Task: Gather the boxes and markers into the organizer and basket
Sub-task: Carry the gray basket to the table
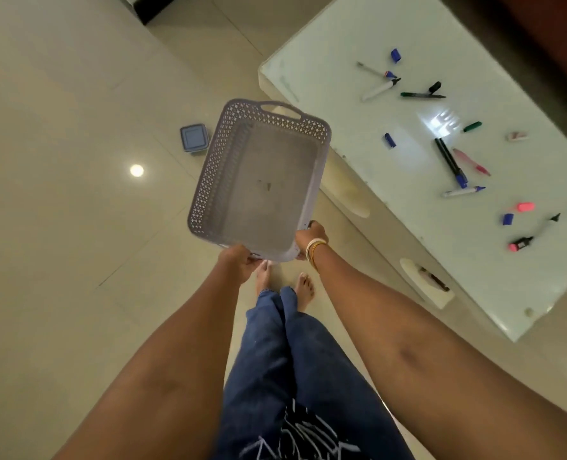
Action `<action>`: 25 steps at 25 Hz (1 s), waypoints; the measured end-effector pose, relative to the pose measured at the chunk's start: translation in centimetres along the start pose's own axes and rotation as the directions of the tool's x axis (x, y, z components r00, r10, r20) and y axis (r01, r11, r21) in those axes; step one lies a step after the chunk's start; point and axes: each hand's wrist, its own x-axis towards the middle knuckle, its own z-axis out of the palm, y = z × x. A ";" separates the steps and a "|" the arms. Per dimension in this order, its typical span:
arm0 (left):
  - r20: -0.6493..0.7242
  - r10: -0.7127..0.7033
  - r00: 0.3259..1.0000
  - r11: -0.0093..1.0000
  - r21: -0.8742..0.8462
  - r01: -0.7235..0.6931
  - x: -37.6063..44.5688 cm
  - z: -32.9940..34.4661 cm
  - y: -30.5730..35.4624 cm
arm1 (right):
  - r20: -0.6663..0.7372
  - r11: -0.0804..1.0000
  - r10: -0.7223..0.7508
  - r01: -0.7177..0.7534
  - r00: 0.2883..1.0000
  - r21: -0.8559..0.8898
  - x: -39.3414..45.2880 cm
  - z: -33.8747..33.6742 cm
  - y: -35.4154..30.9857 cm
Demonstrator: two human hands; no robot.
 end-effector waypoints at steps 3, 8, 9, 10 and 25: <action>0.042 0.062 0.997 0.994 0.086 -0.065 -1.5 -0.2 1.3 | 0.012 0.995 0.013 -0.014 1.000 0.094 -1.5 -2.8 -3.0; 0.064 0.133 0.989 0.951 0.273 -0.146 -1.7 1.3 8.9 | 0.056 0.971 0.009 -0.023 0.998 0.239 -1.9 -4.9 -9.4; 0.048 0.140 0.989 0.948 0.281 -0.148 -1.3 1.6 10.9 | 0.060 0.963 0.003 -0.019 0.998 0.268 -1.9 -4.9 -10.8; 0.041 0.135 0.990 0.946 0.291 -0.141 -1.1 1.9 13.1 | 0.055 0.954 0.003 -0.020 0.998 0.301 -1.7 -4.8 -12.5; 0.096 0.195 0.976 0.856 0.468 -0.218 2.9 8.9 42.2 | 0.030 0.811 0.111 -0.108 0.993 0.575 4.7 -2.3 -36.1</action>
